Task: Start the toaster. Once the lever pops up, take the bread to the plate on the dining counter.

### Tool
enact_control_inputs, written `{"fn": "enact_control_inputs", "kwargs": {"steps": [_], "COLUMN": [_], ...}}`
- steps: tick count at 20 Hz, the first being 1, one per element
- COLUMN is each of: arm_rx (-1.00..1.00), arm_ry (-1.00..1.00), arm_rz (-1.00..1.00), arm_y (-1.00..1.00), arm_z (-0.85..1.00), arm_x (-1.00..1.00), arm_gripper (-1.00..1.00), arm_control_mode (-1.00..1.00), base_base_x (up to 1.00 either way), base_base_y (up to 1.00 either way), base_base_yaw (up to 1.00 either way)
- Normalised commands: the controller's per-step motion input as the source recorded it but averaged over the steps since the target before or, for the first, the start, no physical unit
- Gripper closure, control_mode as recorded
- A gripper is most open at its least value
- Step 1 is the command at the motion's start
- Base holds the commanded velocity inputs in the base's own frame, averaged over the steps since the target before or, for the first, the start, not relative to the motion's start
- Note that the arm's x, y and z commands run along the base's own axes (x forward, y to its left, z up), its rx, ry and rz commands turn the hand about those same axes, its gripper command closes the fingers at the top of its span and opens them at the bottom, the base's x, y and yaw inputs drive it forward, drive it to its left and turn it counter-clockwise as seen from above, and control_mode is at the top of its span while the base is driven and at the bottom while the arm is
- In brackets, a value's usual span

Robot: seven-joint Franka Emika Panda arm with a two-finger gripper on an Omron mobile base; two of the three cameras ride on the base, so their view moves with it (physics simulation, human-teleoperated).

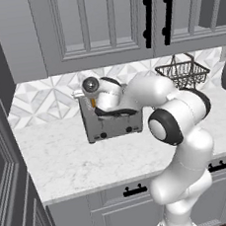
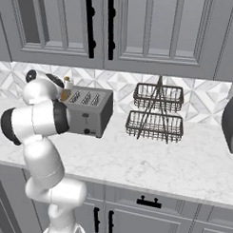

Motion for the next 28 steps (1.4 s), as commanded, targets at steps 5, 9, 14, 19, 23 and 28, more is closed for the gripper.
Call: {"fn": "enact_control_inputs", "kwargs": {"steps": [5, 9, 14, 19, 23, 28], "arm_rx": [0.00, 0.00, 0.00, 0.03, 0.01, 0.00], "arm_ry": [-0.21, -0.06, 0.00, 0.05, 0.12, 0.23], "arm_rz": [0.04, 0.02, 0.00, 0.00, 0.00, 0.00], "arm_y": [0.00, 0.00, 0.00, 0.00, 0.00, -0.11], "arm_z": [0.53, 0.63, 0.24, 0.70, 0.98, 0.83], "arm_x": [-0.16, -0.33, -0.79, -0.87, -0.87, -0.97], "arm_gripper": [1.00, 1.00, 1.00, 1.00, 1.00, 1.00], "arm_control_mode": [-1.00, -1.00, -1.00, -1.00, -1.00, -1.00], "base_base_x": [0.00, 0.00, 0.00, 0.00, 0.00, 0.00], "base_base_y": [0.00, 0.00, 0.00, 0.00, 0.00, 0.00], "base_base_yaw": [0.00, 0.00, 0.00, 0.00, 0.00, 0.00]}}
